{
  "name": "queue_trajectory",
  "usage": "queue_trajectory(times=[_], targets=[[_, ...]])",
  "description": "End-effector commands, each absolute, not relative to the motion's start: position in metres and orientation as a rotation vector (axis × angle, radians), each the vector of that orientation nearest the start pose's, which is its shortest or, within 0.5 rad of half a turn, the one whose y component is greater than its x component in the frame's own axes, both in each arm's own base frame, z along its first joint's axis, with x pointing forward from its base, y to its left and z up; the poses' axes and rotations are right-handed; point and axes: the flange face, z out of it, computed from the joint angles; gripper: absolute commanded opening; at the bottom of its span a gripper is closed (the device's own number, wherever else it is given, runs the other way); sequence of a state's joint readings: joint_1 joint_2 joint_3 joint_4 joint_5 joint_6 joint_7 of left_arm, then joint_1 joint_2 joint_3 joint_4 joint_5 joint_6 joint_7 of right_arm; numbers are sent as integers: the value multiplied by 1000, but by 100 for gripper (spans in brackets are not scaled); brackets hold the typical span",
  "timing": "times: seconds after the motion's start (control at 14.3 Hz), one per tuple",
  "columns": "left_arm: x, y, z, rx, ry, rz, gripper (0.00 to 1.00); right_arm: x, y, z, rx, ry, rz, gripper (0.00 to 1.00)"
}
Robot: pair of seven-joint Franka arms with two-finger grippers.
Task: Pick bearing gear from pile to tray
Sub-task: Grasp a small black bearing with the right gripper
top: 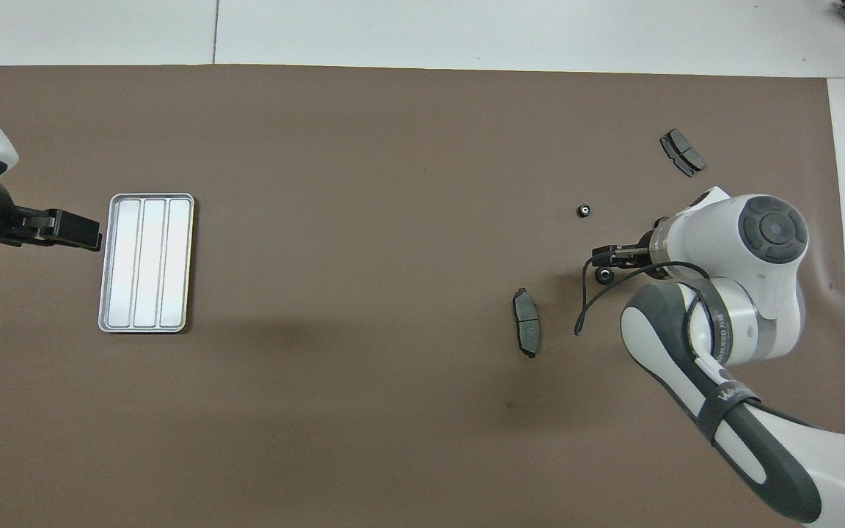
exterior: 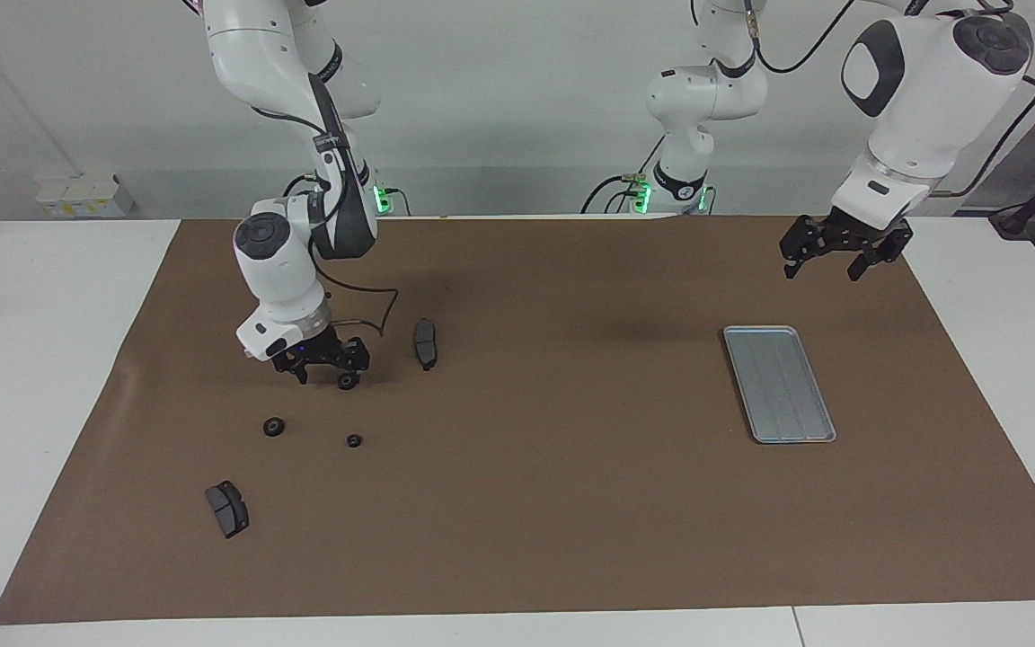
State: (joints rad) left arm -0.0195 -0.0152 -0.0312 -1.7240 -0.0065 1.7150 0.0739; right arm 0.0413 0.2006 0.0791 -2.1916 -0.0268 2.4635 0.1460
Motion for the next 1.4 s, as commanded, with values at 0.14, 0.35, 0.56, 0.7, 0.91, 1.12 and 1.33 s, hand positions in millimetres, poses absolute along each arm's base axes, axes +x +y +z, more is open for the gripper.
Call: queue_trajectory(times=[0.14,0.35,0.56,0.7,0.91,1.12,1.33], targets=[[551,-26,575,-3126,206,-26,100,550,71,288,-3125,-41,-139,84],[551,-26,576,-3125,206,-28,100,550,74,286,-3125,-39,-134,75],[551,-26,575,-3126,206,-26,100,550,80,285,-3121,-30,-150,66],[551,-26,575,-3126,206,-26,100,551,81,284,-3118,-27,-166,53],[551,-26,575,-3126,206,-26,100,550,82,282,-3118,-29,-166,39],[551,-25,575,-3126,203,-26,100,550,85,289,-3116,11,-175,0],[551,-27,576,-3125,208,-29,100,555,108,311,-3098,88,-223,0]])
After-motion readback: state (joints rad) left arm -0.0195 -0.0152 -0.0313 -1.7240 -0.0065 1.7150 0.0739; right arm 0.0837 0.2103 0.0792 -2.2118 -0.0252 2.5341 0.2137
